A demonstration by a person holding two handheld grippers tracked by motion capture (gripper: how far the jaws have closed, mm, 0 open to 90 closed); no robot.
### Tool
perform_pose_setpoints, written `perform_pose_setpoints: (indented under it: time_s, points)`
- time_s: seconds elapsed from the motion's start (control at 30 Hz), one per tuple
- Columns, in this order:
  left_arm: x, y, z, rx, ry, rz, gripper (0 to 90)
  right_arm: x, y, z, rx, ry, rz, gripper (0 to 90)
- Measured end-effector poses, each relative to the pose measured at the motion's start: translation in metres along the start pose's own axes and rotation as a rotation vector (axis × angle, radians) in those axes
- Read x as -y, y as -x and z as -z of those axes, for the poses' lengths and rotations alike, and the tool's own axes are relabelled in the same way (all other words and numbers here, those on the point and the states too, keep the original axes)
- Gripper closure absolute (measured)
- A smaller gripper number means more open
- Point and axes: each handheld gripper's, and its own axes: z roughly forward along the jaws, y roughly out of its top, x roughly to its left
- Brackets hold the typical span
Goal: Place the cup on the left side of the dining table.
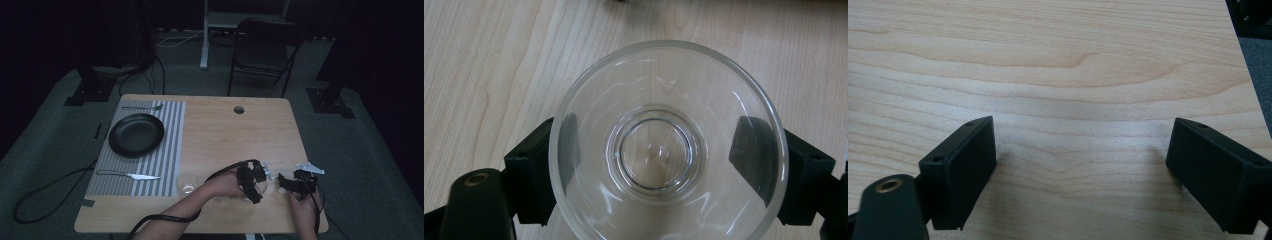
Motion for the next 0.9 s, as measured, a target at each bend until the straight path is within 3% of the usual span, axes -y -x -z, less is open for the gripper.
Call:
perform_pose_setpoints:
  time_s: [0.27, 0.47, 0.9]
  points:
    - [-0.003, -0.004, 0.002, -0.011, -0.015, 0.04, 18.2, 0.0, 0.0, 0.0, 0.0, 0.0, 0.001, 12.1]
    - [-0.005, -0.01, 0.009, -0.031, 0.022, 0.088, 18.2, 0.0, 0.0, 0.0, 0.0, 0.0, 0.0, 12.1]
    - [0.0, -0.029, 0.02, -0.071, 0.031, 0.157, 18.2, 0.0, 0.0, 0.0, 0.001, -0.001, 0.002, 12.1]
